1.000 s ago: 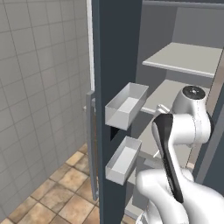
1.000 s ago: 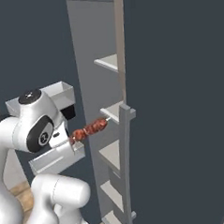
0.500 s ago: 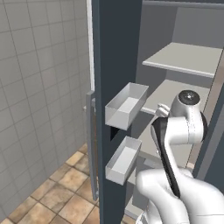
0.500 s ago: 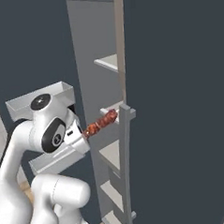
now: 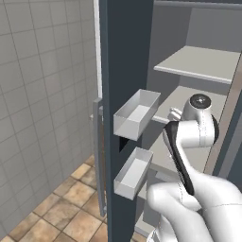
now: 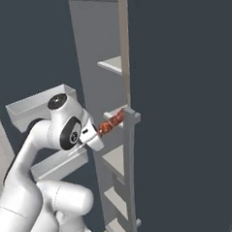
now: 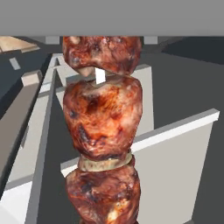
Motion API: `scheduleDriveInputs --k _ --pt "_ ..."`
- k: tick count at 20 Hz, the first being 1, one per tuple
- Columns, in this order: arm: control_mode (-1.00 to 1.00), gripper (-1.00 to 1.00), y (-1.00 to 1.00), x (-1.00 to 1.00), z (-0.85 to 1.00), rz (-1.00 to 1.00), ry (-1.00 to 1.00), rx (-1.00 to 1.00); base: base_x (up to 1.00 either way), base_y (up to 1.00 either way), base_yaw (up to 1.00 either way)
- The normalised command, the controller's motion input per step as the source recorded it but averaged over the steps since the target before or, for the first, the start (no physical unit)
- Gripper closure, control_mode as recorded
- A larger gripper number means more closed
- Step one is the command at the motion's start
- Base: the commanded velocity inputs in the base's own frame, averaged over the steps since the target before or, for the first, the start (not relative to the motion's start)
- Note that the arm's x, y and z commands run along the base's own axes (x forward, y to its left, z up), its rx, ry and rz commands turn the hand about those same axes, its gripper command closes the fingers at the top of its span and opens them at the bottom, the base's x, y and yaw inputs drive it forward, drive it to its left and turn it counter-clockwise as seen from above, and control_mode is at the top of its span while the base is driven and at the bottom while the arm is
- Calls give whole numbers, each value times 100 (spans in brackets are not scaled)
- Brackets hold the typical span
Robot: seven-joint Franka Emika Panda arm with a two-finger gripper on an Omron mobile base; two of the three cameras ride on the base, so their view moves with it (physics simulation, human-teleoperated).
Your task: Store the kebab skewer in the freezer for long-term storage. Close the freezer door after placing the cooked food.
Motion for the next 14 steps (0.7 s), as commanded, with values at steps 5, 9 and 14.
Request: scheduleDriveInputs --k 5,9,14 --pt "-100 100 -25 61 -1 0 4 0 0 0 0" --pt "-100 100 -19 71 0 0 8 0 0 0 0" --pt "-100 100 -26 70 -10 0 7 0 0 0 0"
